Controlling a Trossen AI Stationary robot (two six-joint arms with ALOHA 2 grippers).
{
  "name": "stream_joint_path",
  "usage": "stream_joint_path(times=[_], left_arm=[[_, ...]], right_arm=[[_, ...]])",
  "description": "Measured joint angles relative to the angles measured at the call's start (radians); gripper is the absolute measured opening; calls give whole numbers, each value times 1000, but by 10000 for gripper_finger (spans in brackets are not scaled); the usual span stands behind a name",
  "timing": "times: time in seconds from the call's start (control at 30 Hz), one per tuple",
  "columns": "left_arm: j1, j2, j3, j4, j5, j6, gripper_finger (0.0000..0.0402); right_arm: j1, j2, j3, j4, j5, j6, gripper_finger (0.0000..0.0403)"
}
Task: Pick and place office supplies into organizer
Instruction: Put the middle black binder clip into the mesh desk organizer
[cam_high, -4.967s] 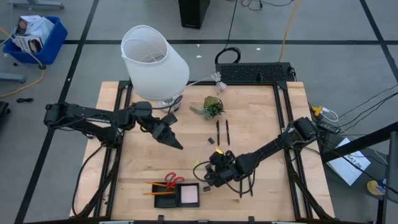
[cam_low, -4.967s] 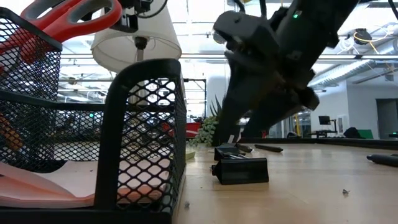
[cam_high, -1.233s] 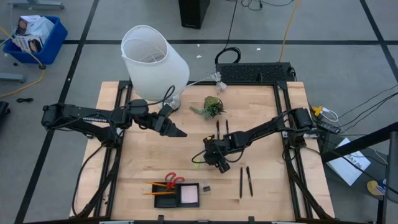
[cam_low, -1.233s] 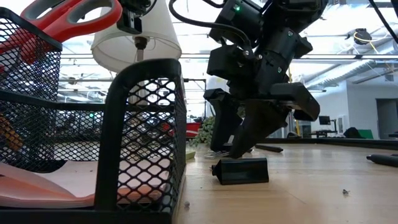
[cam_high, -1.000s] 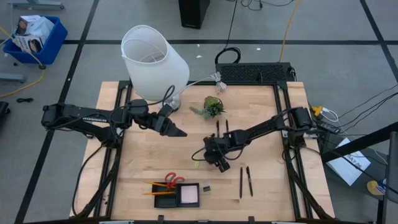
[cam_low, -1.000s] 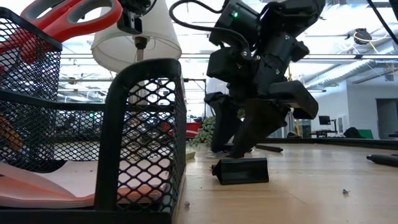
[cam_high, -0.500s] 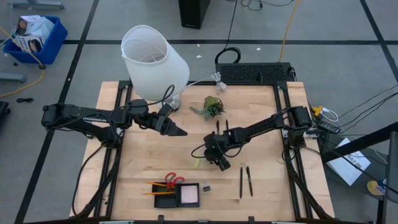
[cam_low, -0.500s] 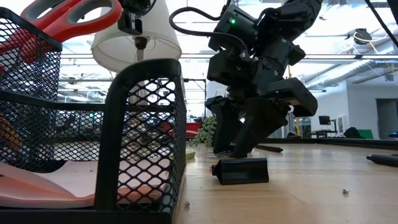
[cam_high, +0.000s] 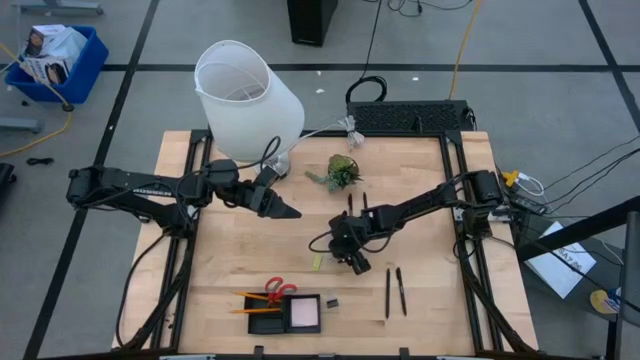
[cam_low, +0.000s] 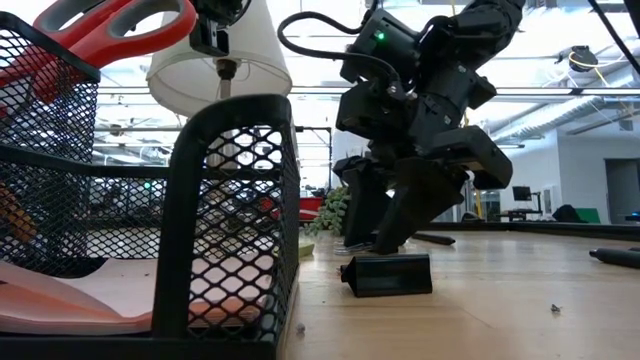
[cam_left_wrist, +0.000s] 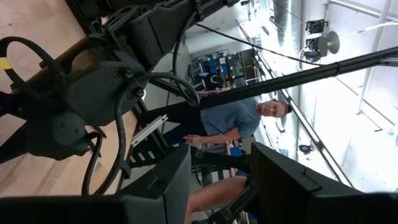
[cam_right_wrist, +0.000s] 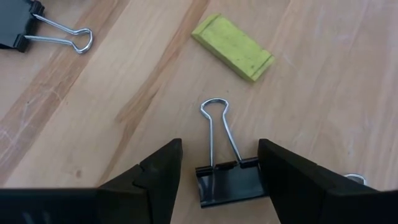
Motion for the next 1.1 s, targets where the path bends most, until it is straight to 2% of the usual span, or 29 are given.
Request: stream_joint_path(times=[0.33, 0.63, 0.9, 1.1], left_arm=[[10, 0, 0, -1, -9, -1, 170], [28, 0, 0, -1, -11, -13, 170], [27, 0, 0, -1, -11, -13, 170], [28, 0, 0, -2, -20, -2, 170]], right_arm=[[6, -4, -56, 34, 2, 18, 202], [7, -32, -57, 66, 6, 16, 130], [8, -110, -62, 86, 67, 42, 158], [16, -183, -61, 140, 86, 108, 141]])
